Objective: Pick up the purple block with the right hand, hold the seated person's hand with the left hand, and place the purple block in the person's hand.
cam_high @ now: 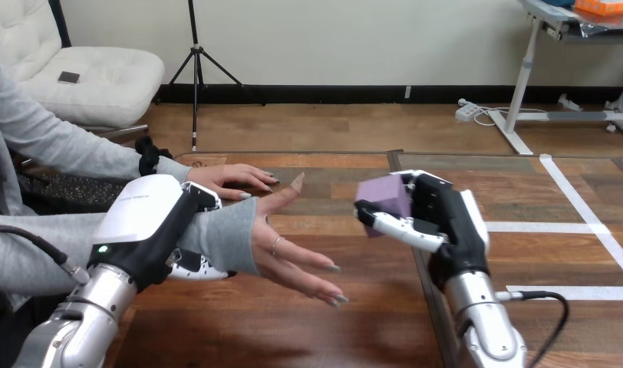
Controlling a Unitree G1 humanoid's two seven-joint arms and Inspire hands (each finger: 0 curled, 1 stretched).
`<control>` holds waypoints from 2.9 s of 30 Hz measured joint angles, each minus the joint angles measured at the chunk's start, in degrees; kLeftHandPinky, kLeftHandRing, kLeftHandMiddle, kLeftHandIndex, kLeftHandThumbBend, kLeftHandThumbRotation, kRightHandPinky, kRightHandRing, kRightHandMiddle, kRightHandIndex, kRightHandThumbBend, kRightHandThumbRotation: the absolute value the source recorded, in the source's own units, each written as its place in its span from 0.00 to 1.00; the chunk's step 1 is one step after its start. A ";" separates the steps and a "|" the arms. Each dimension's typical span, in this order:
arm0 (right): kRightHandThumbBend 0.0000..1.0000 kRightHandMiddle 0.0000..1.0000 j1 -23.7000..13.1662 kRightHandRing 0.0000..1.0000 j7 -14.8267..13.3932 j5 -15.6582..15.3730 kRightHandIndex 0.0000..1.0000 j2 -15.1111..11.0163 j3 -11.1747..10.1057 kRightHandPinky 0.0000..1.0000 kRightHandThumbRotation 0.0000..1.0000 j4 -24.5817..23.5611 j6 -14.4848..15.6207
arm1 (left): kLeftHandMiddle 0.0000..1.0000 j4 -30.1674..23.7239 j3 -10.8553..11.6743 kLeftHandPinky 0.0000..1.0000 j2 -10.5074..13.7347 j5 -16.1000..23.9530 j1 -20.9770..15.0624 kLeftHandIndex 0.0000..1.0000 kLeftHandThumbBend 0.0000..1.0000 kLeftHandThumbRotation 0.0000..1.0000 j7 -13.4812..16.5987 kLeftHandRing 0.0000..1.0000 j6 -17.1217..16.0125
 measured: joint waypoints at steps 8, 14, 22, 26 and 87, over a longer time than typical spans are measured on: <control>0.76 0.40 1.15 0.35 0.00 0.06 0.44 1.30 1.01 0.31 0.00 -3.06 0.29 | 0.28 0.00 0.00 0.15 -0.91 0.00 -0.35 0.29 0.69 0.00 0.01 0.21 0.04; 0.77 0.40 2.44 0.36 0.22 0.23 0.44 2.04 1.58 0.32 0.00 -6.13 1.45 | 0.28 0.00 0.00 0.15 -1.43 0.01 -0.55 0.29 0.71 0.00 0.02 0.20 0.10; 0.77 0.40 4.80 0.36 0.39 0.18 0.44 2.70 2.83 0.32 0.00 -10.37 2.88 | 0.28 0.00 0.00 0.15 -1.93 0.01 -0.80 0.29 0.70 0.00 0.02 0.20 0.10; 0.78 0.40 6.11 0.36 0.46 0.16 0.44 3.42 3.46 0.32 0.00 -12.29 3.15 | 0.28 0.00 0.00 0.14 -2.21 0.01 -0.88 0.29 0.71 0.00 0.02 0.20 0.15; 0.77 0.39 20.05 0.34 2.31 3.83 0.44 5.28 13.12 0.30 0.00 -36.88 16.00 | 0.30 1.39 -0.04 0.17 -5.57 1.61 -2.28 0.32 0.73 0.00 1.81 0.23 0.10</control>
